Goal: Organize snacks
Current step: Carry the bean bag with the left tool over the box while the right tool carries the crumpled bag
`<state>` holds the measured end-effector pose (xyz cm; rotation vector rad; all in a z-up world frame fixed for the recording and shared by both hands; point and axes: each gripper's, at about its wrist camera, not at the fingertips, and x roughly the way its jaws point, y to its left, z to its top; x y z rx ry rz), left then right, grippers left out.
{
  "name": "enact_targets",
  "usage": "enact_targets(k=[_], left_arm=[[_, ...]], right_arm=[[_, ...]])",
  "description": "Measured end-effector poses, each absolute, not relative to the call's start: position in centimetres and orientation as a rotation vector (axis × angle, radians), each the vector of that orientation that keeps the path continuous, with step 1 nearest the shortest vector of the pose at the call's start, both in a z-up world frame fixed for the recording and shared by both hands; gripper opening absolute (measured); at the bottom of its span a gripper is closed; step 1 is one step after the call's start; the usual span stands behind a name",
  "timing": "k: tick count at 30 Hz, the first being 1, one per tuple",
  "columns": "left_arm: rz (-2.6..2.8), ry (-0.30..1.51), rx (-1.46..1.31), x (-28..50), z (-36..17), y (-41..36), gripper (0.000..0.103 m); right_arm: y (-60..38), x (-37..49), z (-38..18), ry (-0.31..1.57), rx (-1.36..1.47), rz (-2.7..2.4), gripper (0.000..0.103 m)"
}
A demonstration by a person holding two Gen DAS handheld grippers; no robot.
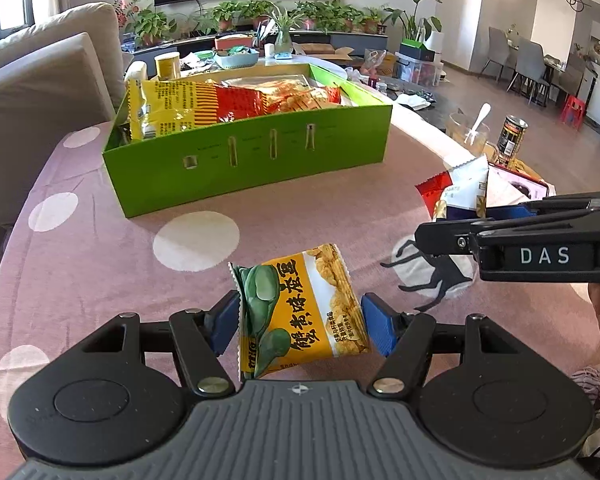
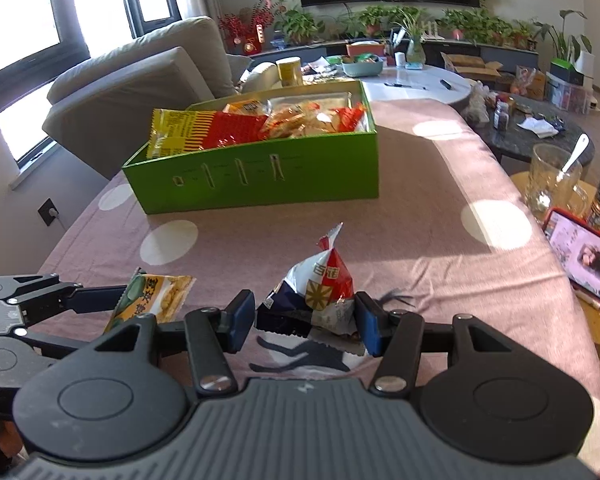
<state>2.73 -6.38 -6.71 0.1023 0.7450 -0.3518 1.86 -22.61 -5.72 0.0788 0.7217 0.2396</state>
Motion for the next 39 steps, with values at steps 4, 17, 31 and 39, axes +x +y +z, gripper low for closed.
enact_targets(k=[4,17,31,39], left_arm=[[-0.347,0.723,0.093,2.9,-6.0,-6.1,0.062],[-0.305,0.659,0.088,4.0,-4.0,-4.8,0.062],[-0.303,0.606,0.100,5.7,-2.3,-4.7,0.062],[-0.304,0.574,0.101,7.7,-0.8,-4.8,0.062]], right_arm=[[-22.2,2.1,-5.1,0.701,0.070,0.252,0.065],[-20.6,3.7,-2.3,0.616,0.049,0.301,0.065],[-19.7,5.6,-1.5,0.599,0.059,0.310,0.065],[-20.5,7.1,-0.6,0.579,0.074,0.282,0.065]])
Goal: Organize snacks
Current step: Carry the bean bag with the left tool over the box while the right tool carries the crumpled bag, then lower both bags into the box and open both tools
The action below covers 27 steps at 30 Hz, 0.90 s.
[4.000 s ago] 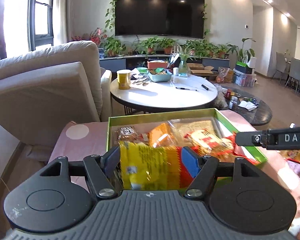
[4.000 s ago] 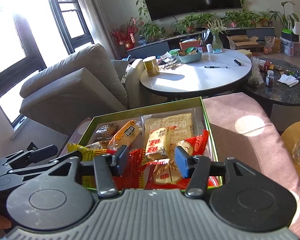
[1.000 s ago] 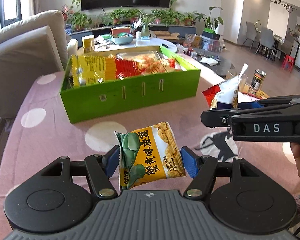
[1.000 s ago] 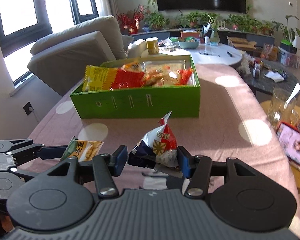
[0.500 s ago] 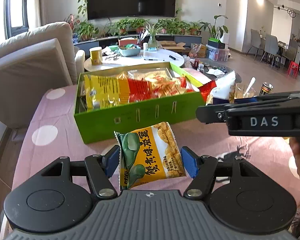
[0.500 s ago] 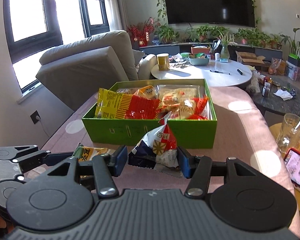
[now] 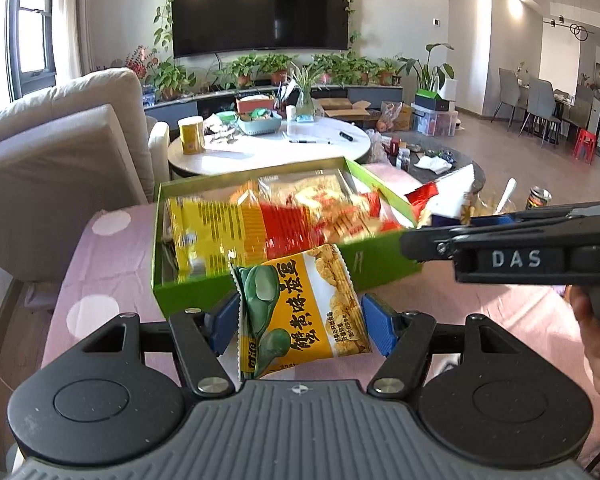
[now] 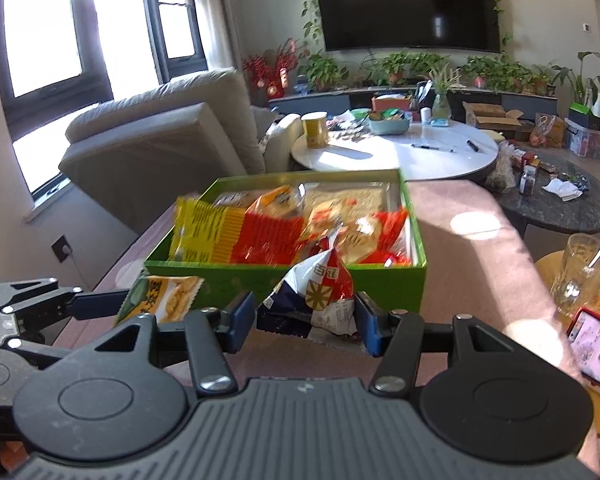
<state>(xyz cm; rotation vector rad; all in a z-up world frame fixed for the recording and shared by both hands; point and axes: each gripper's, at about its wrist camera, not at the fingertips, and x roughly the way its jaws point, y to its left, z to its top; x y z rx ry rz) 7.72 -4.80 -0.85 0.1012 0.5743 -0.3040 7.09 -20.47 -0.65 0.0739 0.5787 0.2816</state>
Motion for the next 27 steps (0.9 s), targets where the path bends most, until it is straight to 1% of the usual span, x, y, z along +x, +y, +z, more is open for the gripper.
enact_targets(k=[8,15,20,27], left_arm=[[-0.307,0.536,0.078,10.7,1.2,-5.1,0.062],[-0.288,0.520,0.078,14.1,2.4,-5.7,0.063],[-0.293,0.529,0.074,17.0,2.5,-6.2,0.063],[-0.293,0.560,0.044,20.9,1.5,-6.8,0.062]], right_arm=[[-21.5,9.4,1.0,0.529,0.079,0.252,0.065],[-21.6,12.2,1.3,0.533,0.060,0.250,0.065],[-22.4,15.8,1.0,0.591,0.100,0.257,0.065],[-22.6,18.4,0.7,0.592,0.103,0.237,0.065]])
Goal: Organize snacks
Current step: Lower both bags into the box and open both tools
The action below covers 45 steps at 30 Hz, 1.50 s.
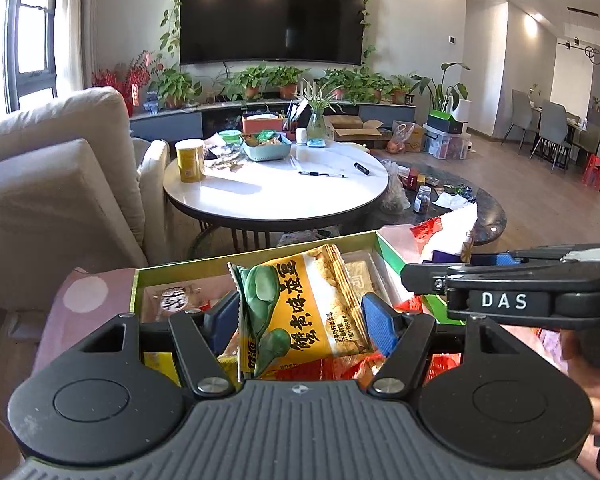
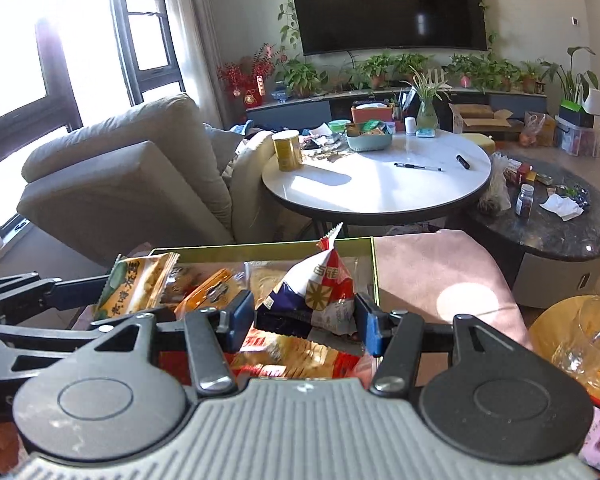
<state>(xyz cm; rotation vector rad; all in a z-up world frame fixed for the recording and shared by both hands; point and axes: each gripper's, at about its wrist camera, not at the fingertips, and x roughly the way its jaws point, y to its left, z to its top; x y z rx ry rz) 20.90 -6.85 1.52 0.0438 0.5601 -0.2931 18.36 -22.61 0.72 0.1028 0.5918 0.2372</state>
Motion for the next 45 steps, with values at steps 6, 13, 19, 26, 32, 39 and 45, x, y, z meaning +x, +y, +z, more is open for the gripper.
enact_targets(k=[6,13,19,26,32,39,45], left_arm=[[-0.316,0.573,0.027,22.7,0.3,-7.1,0.063],[-0.322,0.590,0.004,23.7,-0.7,-6.8,0.063],[-0.332,0.587,0.000,24.0,-0.9,-6.8,0.066],[-0.332,0.576,-0.003,23.4,-0.7,-6.5,0.071],[-0.318,0.571,0.000,23.2,-0.5,-6.3,0.074],[-0.281,0.549,-0.010,21.6,0.3,-5.4,0.082],[-0.260,0.499,-0.013,19.2,2.0,-4.7,0.086]], right_arm=[[-22.8,20.4,-0.3,0.609,0.118,0.229,0.065],[-23.1,22.1,-1.4,0.639,0.153,0.237,0.065],[-22.9,22.6,-1.6,0.642,0.170,0.234,0.065],[-22.5,22.2,-1.6,0.642,0.168,0.246,0.065],[-22.4,21.8,-1.2,0.632,0.166,0.244,0.065],[-22.5,21.1,-0.7,0.625,0.179,0.244,0.065],[-22.6,19.0,0.9,0.589,0.186,0.256,0.065]])
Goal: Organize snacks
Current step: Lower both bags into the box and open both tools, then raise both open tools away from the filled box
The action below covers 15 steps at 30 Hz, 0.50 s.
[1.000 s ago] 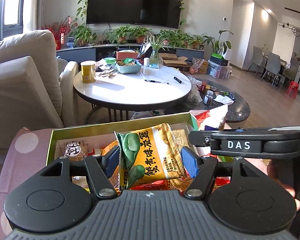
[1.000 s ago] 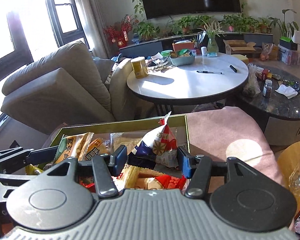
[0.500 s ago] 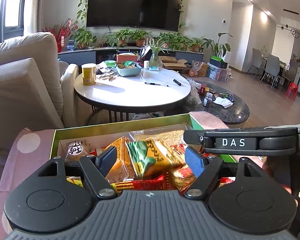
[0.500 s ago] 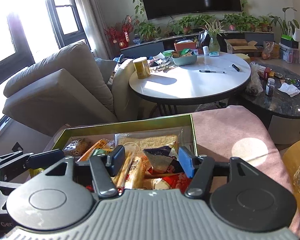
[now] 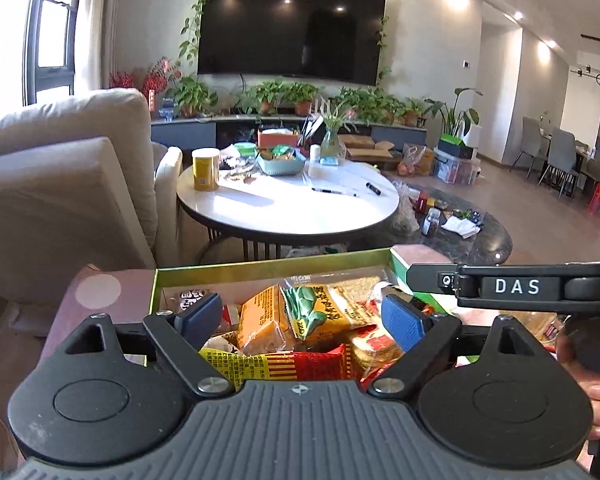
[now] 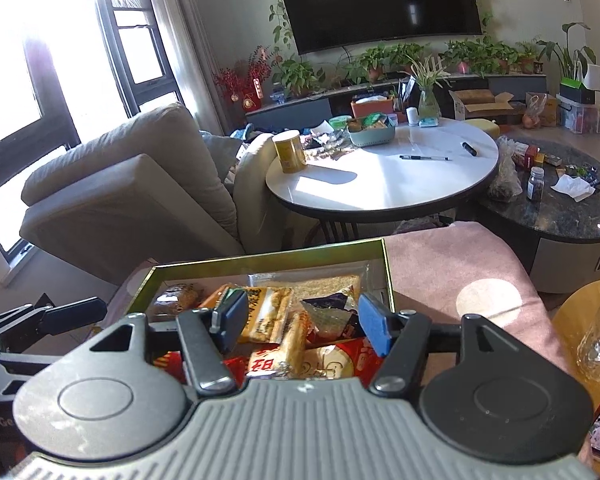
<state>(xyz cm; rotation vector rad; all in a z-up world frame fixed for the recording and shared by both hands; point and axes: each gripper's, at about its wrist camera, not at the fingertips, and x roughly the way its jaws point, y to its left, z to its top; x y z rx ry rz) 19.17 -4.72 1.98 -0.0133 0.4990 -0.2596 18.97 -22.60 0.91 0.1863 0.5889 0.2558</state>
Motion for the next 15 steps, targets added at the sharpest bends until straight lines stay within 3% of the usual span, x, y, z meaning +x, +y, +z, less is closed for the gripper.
enact_targets(k=[4,8,15], left_arm=[[-0.254,0.449,-0.003,17.1,3.5,-4.4,0.090],[-0.239,0.401,0.010,14.6,4.6,-4.0,0.100],[-0.213,0.364,-0.014,10.9,5.6,-2.8,0.102]], right_arm=[[-22.4,16.8,2.5,0.547,0.186,0.278,0.065],[-22.4,14.4,3.9,0.501,0.185,0.274,0.065],[-21.8,10.9,4.7,0.455,0.156,0.269,0.065]])
